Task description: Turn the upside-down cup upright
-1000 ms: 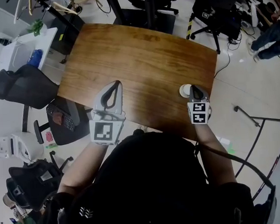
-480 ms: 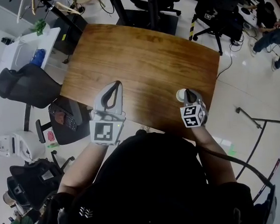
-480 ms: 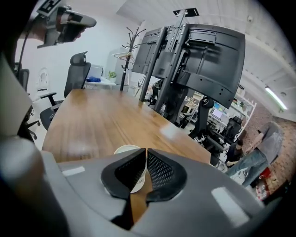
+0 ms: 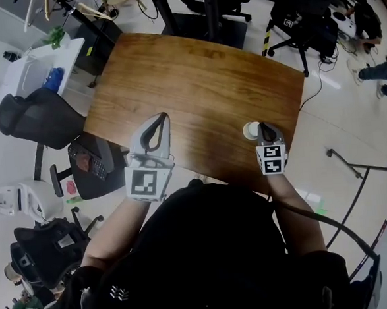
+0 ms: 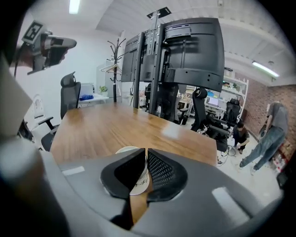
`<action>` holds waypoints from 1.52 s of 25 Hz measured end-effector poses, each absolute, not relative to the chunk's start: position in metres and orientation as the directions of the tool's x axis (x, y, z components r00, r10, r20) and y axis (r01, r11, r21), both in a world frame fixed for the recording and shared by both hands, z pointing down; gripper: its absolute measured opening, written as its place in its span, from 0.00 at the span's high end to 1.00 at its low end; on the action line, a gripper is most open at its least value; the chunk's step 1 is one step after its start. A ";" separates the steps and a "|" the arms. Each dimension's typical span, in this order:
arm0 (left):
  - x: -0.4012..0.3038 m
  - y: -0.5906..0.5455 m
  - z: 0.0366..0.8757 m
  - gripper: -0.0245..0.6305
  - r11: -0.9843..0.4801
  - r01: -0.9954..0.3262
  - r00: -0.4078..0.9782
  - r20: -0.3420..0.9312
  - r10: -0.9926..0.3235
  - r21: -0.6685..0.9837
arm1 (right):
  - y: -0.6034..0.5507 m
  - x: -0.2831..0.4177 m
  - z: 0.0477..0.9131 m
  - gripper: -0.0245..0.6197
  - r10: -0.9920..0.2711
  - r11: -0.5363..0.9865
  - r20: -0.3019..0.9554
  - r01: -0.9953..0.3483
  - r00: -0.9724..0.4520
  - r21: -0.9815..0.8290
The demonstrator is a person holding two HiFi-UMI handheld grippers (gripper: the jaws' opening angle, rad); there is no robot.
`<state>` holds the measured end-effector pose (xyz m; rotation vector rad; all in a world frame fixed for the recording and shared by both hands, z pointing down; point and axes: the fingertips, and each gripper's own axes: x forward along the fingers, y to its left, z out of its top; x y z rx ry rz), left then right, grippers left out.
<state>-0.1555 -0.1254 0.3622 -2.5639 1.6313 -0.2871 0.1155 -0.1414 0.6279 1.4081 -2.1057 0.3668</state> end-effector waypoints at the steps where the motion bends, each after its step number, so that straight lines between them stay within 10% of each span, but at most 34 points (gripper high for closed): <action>1: -0.154 -0.126 0.363 0.96 -0.429 -0.886 0.416 0.111 -0.903 -0.173 | -0.141 0.116 0.628 0.93 -0.754 0.405 0.588 -0.912 -0.293 0.064; 6: -0.148 -0.133 0.370 0.96 -0.459 -0.871 0.442 0.128 -0.888 -0.174 | -0.143 0.115 0.608 0.82 -0.789 0.409 0.513 -0.912 -0.337 0.029; 11: -0.115 -0.139 0.394 0.96 -0.522 -0.843 0.500 0.170 -0.849 -0.127 | -0.141 0.125 0.577 0.96 -0.840 0.359 0.440 -0.933 -0.318 0.010; 38: 0.002 -0.136 0.481 0.96 -0.777 -0.629 0.718 0.376 -0.586 -0.010 | -0.099 0.128 0.551 0.96 -0.853 0.277 0.432 -0.956 -0.291 -0.097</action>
